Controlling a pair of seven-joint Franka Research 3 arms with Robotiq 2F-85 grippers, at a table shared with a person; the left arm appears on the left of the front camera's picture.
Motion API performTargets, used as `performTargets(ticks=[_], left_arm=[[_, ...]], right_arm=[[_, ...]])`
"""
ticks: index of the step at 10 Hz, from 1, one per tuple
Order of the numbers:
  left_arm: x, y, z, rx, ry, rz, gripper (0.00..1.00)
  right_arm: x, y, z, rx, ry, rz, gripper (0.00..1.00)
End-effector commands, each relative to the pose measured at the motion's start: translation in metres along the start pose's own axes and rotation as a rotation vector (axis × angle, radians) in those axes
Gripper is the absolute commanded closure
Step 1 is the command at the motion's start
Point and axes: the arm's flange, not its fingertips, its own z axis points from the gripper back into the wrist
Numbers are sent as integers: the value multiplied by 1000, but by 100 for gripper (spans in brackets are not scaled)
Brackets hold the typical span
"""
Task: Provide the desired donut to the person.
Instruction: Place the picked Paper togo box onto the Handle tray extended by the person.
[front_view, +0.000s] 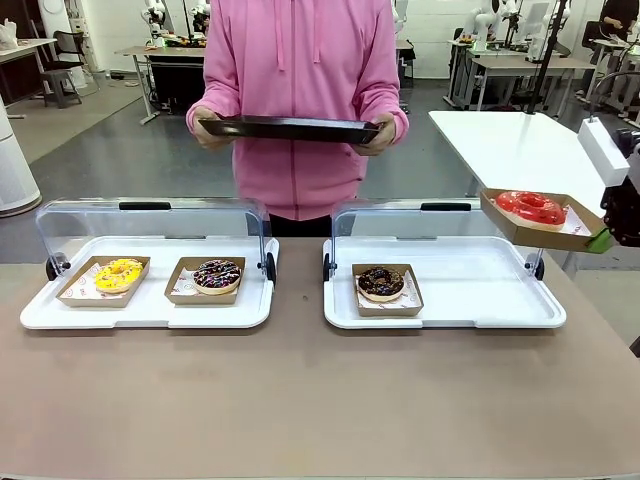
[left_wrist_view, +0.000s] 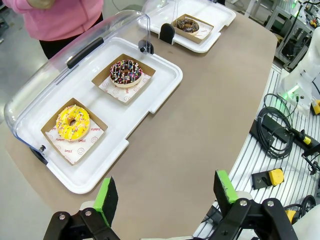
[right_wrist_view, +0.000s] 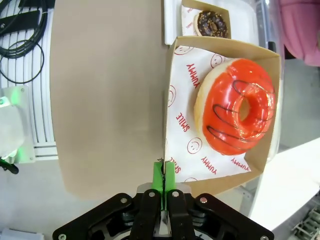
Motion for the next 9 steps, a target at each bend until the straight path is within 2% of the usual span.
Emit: performTargets(ticks=[1,9], left_arm=[[-2,1,1,-11,-9,-19,0],[-2,1,1,-11,-9,-19,0]], right_arm=[[-1,1,1,1,19,7,100],[-1,1,1,1,19,7,100]])
